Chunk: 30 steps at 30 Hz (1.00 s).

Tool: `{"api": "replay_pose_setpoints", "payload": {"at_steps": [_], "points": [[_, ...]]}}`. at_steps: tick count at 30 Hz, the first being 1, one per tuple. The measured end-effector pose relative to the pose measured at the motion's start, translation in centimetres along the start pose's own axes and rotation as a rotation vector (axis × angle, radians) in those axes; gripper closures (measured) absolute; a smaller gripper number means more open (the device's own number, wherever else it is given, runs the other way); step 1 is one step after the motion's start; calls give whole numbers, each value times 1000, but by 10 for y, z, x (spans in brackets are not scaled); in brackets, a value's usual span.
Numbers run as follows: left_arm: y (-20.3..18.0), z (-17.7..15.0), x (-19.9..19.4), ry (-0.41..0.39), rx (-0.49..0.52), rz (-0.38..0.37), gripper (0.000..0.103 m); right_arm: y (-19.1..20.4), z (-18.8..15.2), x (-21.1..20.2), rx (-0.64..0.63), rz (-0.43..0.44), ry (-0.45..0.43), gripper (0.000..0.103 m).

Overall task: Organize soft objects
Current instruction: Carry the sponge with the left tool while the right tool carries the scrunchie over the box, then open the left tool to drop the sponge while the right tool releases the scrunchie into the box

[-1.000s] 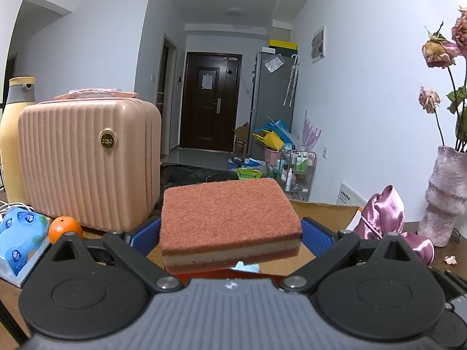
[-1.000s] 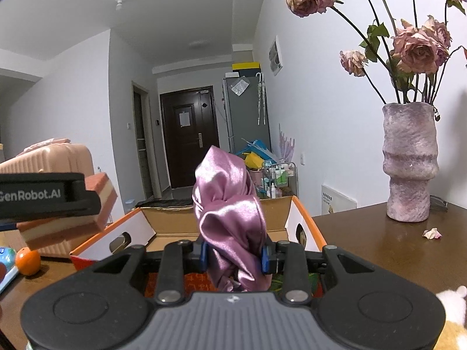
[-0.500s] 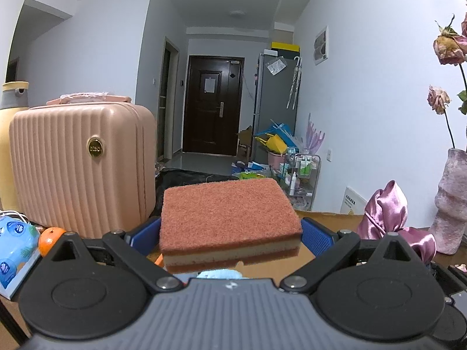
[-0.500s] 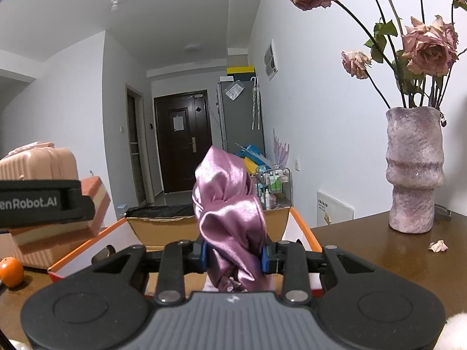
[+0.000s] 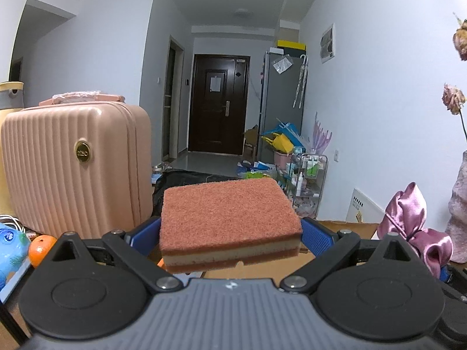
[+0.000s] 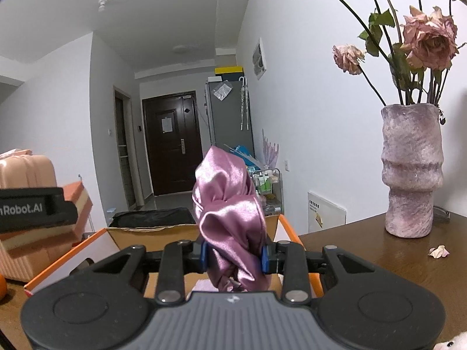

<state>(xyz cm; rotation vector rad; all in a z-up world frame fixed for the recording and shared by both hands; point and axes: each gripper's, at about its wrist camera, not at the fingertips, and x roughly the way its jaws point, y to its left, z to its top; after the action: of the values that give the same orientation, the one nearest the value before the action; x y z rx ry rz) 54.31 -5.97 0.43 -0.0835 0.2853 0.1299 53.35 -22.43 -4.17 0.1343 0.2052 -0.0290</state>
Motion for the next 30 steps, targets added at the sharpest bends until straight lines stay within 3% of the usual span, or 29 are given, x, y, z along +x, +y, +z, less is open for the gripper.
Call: {"api": "replay_pose_setpoints", "payload": {"at_steps": [21,30], "points": [[3,-10,59,87,-2,54,2,7,-1,39,-12,-5,110,71],[10,-10,59,91,-22,29,0,7,-2,42,-34,8,133,59]]}}
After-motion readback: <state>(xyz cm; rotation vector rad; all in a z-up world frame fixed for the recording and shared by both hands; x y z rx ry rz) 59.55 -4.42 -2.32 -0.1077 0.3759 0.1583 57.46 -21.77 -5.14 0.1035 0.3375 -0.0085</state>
